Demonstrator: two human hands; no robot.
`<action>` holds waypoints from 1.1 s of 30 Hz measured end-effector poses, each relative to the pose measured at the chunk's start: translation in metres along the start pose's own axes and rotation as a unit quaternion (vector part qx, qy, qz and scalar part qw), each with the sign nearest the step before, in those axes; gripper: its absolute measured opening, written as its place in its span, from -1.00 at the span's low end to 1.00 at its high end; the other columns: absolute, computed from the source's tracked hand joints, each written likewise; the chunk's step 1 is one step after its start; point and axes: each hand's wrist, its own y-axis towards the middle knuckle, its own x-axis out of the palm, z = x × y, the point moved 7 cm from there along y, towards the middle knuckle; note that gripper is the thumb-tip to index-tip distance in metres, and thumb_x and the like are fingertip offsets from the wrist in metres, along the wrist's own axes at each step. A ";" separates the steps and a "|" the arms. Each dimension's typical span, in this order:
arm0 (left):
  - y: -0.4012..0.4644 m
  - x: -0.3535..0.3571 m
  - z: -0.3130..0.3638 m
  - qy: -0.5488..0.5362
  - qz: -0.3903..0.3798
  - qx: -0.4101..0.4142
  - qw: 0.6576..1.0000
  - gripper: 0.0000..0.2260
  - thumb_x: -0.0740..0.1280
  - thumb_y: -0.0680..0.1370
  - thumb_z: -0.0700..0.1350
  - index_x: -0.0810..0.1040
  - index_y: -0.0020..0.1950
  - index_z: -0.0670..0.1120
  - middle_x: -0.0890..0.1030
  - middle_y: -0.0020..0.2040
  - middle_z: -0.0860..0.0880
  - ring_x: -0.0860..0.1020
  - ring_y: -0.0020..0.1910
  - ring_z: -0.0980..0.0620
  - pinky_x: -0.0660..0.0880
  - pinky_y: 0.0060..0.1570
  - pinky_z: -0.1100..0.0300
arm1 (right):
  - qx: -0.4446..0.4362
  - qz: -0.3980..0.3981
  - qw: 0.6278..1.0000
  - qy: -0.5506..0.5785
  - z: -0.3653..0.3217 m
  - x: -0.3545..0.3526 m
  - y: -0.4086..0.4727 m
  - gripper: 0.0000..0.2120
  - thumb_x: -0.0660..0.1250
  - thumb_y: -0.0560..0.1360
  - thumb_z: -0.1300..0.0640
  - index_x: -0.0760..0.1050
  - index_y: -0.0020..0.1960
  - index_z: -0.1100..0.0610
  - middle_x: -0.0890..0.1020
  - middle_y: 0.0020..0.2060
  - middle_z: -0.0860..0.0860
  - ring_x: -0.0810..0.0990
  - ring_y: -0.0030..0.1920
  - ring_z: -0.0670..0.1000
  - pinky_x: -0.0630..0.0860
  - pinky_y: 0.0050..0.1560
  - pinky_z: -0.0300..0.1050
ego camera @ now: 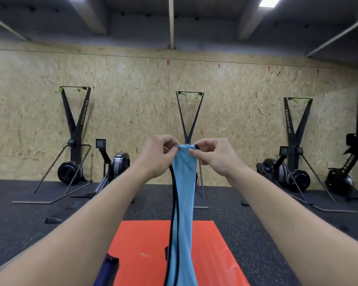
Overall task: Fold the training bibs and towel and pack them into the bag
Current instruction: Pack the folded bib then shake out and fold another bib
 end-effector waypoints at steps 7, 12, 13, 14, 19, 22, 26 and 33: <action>-0.005 -0.008 0.013 -0.028 -0.006 0.011 1.000 -0.85 0.28 0.66 -0.12 0.64 -0.02 -0.03 0.66 -0.16 0.06 0.53 -0.37 0.27 0.35 -0.42 0.47 | -0.102 0.028 0.994 0.029 -0.011 -0.002 -0.005 -0.84 0.42 0.54 0.25 0.44 -0.02 0.10 0.65 -0.15 0.20 0.65 -0.19 0.18 0.60 -0.12 0.08; -0.009 -0.016 0.004 -0.051 -0.002 0.001 0.999 -0.86 0.30 0.65 -0.10 0.66 -0.01 -0.02 0.68 -0.10 0.05 0.62 -0.11 0.05 0.47 -0.16 0.35 | -0.093 -0.062 0.992 -0.058 -0.013 0.012 -0.010 -0.70 0.24 0.63 0.33 0.67 -0.16 0.14 0.68 -0.14 0.19 0.57 -0.14 0.20 0.51 0.02 0.09; -0.010 -0.015 0.002 -0.062 -0.008 -0.001 0.998 -0.88 0.32 0.64 -0.08 0.66 0.00 -0.01 0.69 -0.09 0.04 0.63 -0.09 0.02 0.51 -0.12 0.31 | -0.079 -0.074 0.991 -0.078 -0.011 0.014 -0.011 -0.67 0.22 0.64 0.32 0.71 -0.11 0.10 0.71 -0.07 0.15 0.62 -0.05 0.20 0.56 0.09 0.06; -0.012 -0.013 0.000 -0.077 -0.016 -0.002 0.997 -0.90 0.35 0.62 -0.05 0.66 0.00 0.01 0.69 -0.09 0.03 0.64 -0.08 0.02 0.54 -0.09 0.27 | -0.069 -0.084 0.991 -0.075 -0.011 0.016 -0.012 -0.67 0.21 0.64 0.33 0.72 -0.03 0.09 0.72 -0.01 0.08 0.65 0.06 0.11 0.58 0.15 -0.05; -0.028 0.008 -0.012 -0.176 -0.087 -0.039 0.980 -0.78 0.48 0.53 -0.12 0.56 0.14 0.00 0.70 0.02 -0.05 0.68 -0.01 0.01 0.61 0.04 0.14 | -0.055 -0.078 0.995 0.036 -0.010 0.015 -0.014 -0.78 0.28 0.60 0.35 0.67 0.14 0.21 0.71 0.09 0.04 0.65 0.15 -0.05 0.57 0.22 -0.10; -0.039 0.028 -0.025 -0.201 -0.136 -0.069 0.968 -0.71 0.43 0.54 -0.23 0.52 0.23 -0.05 0.71 0.00 -0.09 0.69 -0.07 -0.04 0.61 -0.02 0.05 | -0.052 -0.045 0.996 0.061 -0.009 0.005 -0.012 -0.80 0.36 0.56 0.35 0.67 0.13 0.22 0.71 0.08 0.12 0.66 0.04 -0.05 0.59 0.18 -0.05; -0.059 0.053 -0.042 -0.135 -0.213 -0.089 0.964 -0.78 0.42 0.55 -0.11 0.53 0.18 -0.06 0.73 -0.11 -0.02 0.65 -0.13 -0.06 0.53 -0.01 0.04 | -0.047 0.011 0.996 0.072 -0.007 -0.021 -0.003 -0.80 0.38 0.55 0.36 0.69 0.04 0.12 0.70 0.04 0.02 0.65 -0.01 -0.11 0.62 0.12 -0.15; -0.082 0.061 -0.076 -0.057 -0.276 -0.113 0.953 -0.88 0.38 0.50 -0.07 0.60 0.03 0.06 0.65 -0.25 0.02 0.56 -0.30 0.12 0.48 -0.23 0.23 | -0.009 0.091 0.995 0.046 0.010 -0.079 0.010 -0.80 0.39 0.54 0.33 0.69 0.01 0.08 0.69 0.07 0.07 0.65 0.00 -0.03 0.62 0.13 -0.07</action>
